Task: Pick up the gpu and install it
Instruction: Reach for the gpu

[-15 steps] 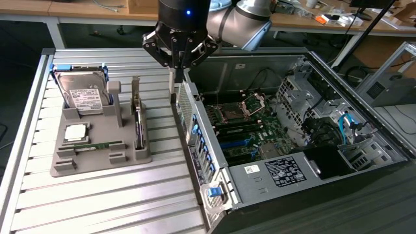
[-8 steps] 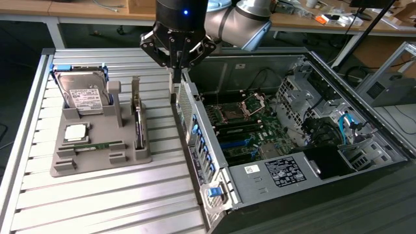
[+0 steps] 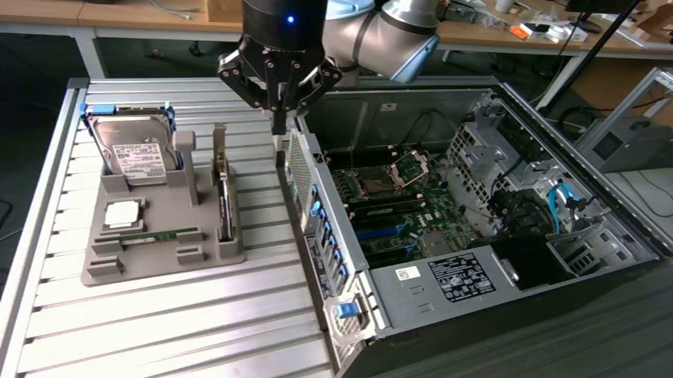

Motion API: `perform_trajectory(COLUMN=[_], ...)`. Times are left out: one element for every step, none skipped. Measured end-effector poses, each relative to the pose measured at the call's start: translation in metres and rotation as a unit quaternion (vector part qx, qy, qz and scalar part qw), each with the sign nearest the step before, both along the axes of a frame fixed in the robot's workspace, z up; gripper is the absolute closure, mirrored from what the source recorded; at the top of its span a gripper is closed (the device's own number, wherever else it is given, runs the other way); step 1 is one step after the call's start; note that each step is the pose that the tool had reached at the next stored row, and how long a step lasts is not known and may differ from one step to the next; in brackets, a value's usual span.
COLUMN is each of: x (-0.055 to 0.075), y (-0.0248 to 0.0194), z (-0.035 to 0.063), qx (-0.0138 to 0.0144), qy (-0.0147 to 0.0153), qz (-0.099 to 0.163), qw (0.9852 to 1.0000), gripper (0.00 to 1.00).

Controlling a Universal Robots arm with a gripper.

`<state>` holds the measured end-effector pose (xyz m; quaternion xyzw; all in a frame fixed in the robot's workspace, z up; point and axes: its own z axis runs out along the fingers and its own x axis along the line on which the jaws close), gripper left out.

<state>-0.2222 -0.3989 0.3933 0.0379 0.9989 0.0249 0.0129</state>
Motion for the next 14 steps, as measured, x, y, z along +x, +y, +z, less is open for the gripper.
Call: perform_trajectory(x=[-0.001,-0.002,-0.004,-0.005,-0.006,-0.006,-0.007,-0.009,-0.010,-0.011,-0.012,-0.013,-0.014,-0.015], y=[0.0000,0.0000,0.0000,0.0000,0.0000,0.0000,0.0000,0.0000,0.0000,0.0000,0.0000,0.0000,0.0000,0.0000], z=[0.0000,0.0000,0.0000,0.0000,0.0000,0.0000,0.0000,0.0000,0.0000,0.0000,0.0000,0.0000,0.0000,0.0000], qx=[0.0000,0.0000,0.0000,0.0000,0.0000,0.0000,0.0000,0.0000,0.0000,0.0000,0.0000,0.0000,0.0000,0.0000], qy=[0.0000,0.0000,0.0000,0.0000,0.0000,0.0000,0.0000,0.0000,0.0000,0.0000,0.0000,0.0000,0.0000,0.0000], qz=[0.000,0.000,0.000,0.000,0.000,0.000,0.000,0.000,0.000,0.000,0.000,0.000,0.000,0.000], qw=[1.0000,1.0000,1.0000,1.0000,1.0000,1.0000,1.0000,1.0000,1.0000,1.0000,1.0000,1.0000,1.0000,1.0000], gripper=[0.89,0.89,0.89,0.89,0.89,0.89,0.89,0.89,0.89,0.89,0.89,0.89,0.89,0.89])
